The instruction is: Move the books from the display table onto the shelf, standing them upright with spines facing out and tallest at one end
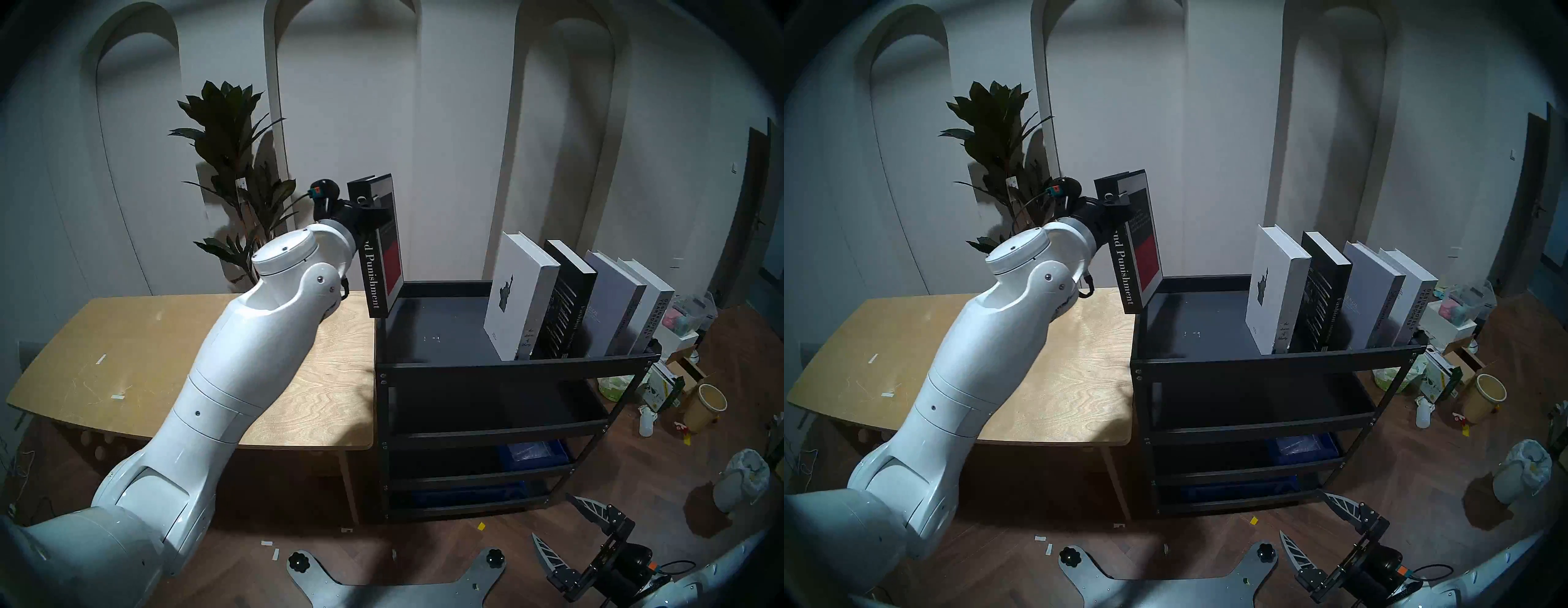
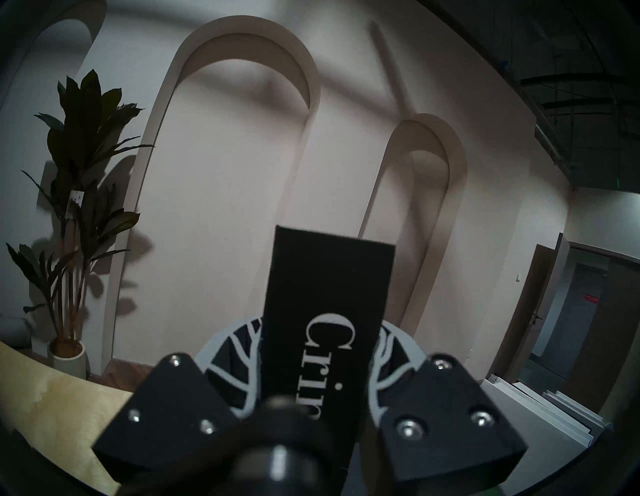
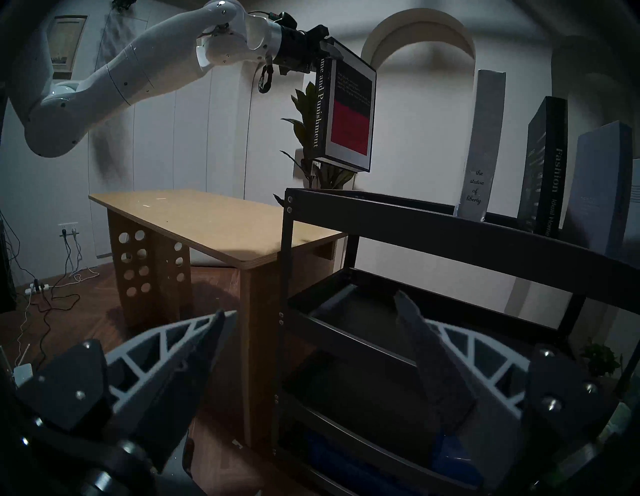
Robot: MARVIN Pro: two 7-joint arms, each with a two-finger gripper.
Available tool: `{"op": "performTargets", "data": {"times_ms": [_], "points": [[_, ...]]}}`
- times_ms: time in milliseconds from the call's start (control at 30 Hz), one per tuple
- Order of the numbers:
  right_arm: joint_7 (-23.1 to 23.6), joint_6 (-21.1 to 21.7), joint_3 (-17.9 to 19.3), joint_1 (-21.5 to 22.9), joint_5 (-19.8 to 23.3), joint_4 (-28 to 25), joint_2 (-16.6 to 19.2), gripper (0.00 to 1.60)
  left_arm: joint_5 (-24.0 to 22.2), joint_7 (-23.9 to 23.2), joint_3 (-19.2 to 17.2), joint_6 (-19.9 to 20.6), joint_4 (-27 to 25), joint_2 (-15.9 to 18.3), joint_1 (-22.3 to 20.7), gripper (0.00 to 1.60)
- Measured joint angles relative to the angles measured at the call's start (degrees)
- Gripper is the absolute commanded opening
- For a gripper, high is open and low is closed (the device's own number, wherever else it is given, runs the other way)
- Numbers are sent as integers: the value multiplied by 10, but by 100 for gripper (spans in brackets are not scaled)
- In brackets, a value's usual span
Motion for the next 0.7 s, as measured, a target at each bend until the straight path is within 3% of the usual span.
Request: {"op": "performTargets", "data": {"times_ms": [300, 700], "points": [[0, 0, 0, -3, 14, 35, 0, 160, 9, 84, 37, 13, 4, -53, -10, 0], [0, 0, 7, -3, 35, 83, -1, 160, 28, 182, 55, 9, 26, -109, -36, 0]]}}
